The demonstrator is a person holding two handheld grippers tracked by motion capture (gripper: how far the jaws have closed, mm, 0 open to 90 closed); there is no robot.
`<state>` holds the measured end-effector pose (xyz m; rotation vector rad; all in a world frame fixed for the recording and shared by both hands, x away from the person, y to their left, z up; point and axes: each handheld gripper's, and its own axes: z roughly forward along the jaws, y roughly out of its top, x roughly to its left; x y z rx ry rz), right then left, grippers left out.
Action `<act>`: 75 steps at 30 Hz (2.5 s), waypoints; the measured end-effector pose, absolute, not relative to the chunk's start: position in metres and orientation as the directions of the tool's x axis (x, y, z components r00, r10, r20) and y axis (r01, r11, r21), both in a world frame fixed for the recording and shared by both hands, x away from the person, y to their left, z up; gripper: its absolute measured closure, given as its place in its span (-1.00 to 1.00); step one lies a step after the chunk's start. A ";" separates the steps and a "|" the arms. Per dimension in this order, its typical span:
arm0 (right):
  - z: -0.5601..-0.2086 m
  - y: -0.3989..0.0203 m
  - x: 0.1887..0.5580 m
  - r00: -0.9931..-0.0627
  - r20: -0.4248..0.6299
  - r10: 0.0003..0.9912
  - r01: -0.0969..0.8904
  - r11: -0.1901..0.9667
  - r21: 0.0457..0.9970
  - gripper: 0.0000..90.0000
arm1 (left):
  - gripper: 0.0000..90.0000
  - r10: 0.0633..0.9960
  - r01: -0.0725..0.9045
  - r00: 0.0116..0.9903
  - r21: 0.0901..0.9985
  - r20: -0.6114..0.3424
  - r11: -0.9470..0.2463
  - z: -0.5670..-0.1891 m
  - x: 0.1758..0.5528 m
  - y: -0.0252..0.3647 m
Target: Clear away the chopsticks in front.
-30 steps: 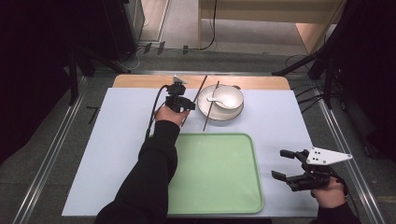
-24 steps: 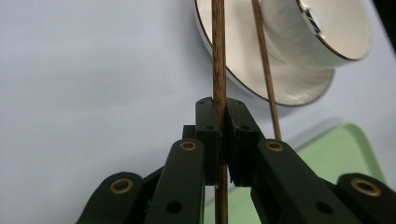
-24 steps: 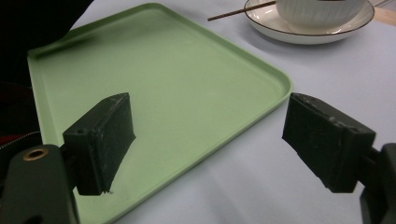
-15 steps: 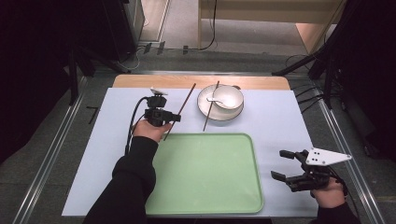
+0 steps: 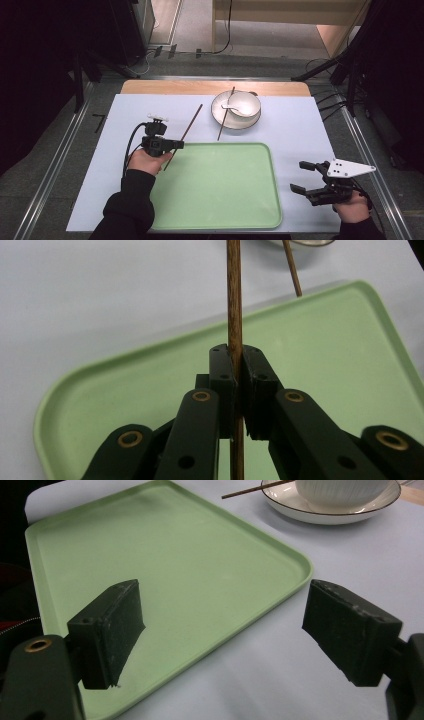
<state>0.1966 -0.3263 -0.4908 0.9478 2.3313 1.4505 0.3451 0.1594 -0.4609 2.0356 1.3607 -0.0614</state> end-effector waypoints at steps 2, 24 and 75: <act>-0.491 -0.326 0.197 -0.763 0.132 0.633 0.398 0.299 0.867 -0.63 | 0.90 0.801 0.834 0.450 0.507 -0.395 -0.219 -0.463 0.341 0.161; -0.491 -0.319 0.204 -0.778 0.127 0.615 0.391 0.317 0.864 -0.63 | 0.89 0.878 0.884 0.317 0.447 -0.360 -0.136 -0.481 0.252 0.200; -0.491 -0.319 0.204 -0.780 0.127 0.613 0.394 0.322 0.861 -0.63 | -0.20 0.741 0.770 0.559 0.565 -0.373 -0.296 -0.469 0.308 0.164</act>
